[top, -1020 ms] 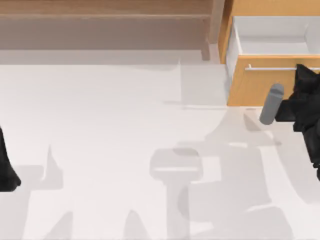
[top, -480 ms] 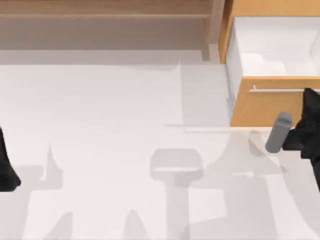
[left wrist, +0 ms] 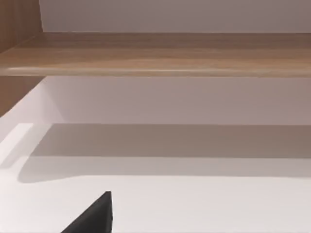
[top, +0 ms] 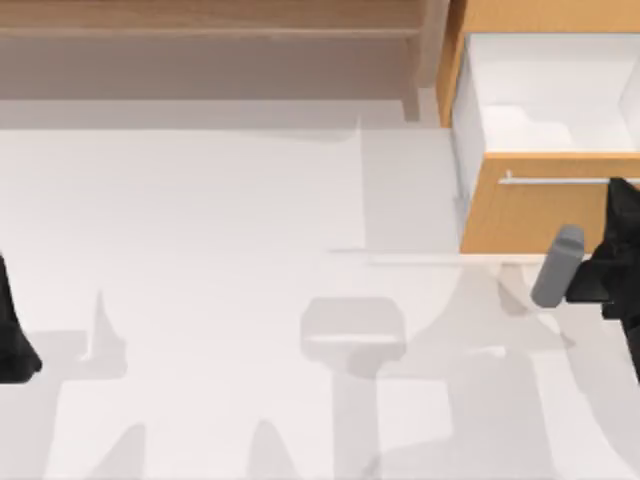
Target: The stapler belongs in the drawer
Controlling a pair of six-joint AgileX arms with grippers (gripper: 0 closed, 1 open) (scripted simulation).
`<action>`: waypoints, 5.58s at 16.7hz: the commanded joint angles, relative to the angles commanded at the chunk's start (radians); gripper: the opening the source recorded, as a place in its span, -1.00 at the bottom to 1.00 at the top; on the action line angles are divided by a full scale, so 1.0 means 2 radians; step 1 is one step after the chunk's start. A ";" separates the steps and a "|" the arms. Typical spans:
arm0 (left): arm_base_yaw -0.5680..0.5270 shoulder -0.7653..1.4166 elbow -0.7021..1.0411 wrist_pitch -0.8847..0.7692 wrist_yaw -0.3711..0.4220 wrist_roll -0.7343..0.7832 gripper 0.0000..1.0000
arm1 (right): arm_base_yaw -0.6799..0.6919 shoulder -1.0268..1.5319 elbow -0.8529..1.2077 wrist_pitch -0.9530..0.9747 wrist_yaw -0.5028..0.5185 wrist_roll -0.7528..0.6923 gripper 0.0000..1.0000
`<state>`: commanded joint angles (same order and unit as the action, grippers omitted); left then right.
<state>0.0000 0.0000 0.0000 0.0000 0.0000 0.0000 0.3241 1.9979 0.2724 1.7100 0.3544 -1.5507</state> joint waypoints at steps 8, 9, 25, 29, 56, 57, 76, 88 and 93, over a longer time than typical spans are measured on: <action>0.000 0.000 0.000 0.000 0.000 0.000 1.00 | 0.000 0.000 0.000 0.000 0.000 0.000 0.81; 0.000 0.000 0.000 0.000 0.000 0.000 1.00 | 0.000 0.000 0.000 0.000 0.000 0.000 0.96; 0.000 0.000 0.000 0.000 0.000 0.000 1.00 | 0.016 -0.004 -0.036 0.033 0.016 0.000 1.00; 0.000 0.000 0.000 0.000 0.000 0.000 1.00 | 0.014 0.021 -0.036 0.023 0.015 0.000 1.00; 0.000 0.000 0.000 0.000 0.000 0.000 1.00 | -0.261 -0.431 0.207 -1.277 -0.134 0.348 1.00; 0.000 0.000 0.000 0.000 0.000 0.000 1.00 | -0.278 -0.430 0.210 -1.313 -0.144 0.357 1.00; 0.000 0.000 0.000 0.000 0.000 0.000 1.00 | -0.330 -0.362 0.124 -1.260 -0.178 0.387 1.00; 0.000 0.000 0.000 0.000 0.000 0.000 1.00 | -0.330 -0.350 0.107 -1.236 -0.178 0.387 0.10; 0.000 0.000 0.000 0.000 0.000 0.000 1.00 | -0.330 -0.350 0.107 -1.236 -0.178 0.387 -0.66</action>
<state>0.0000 0.0000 0.0000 0.0000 0.0000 0.0000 -0.3351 1.2969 0.4864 -0.7629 -0.0021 -0.7765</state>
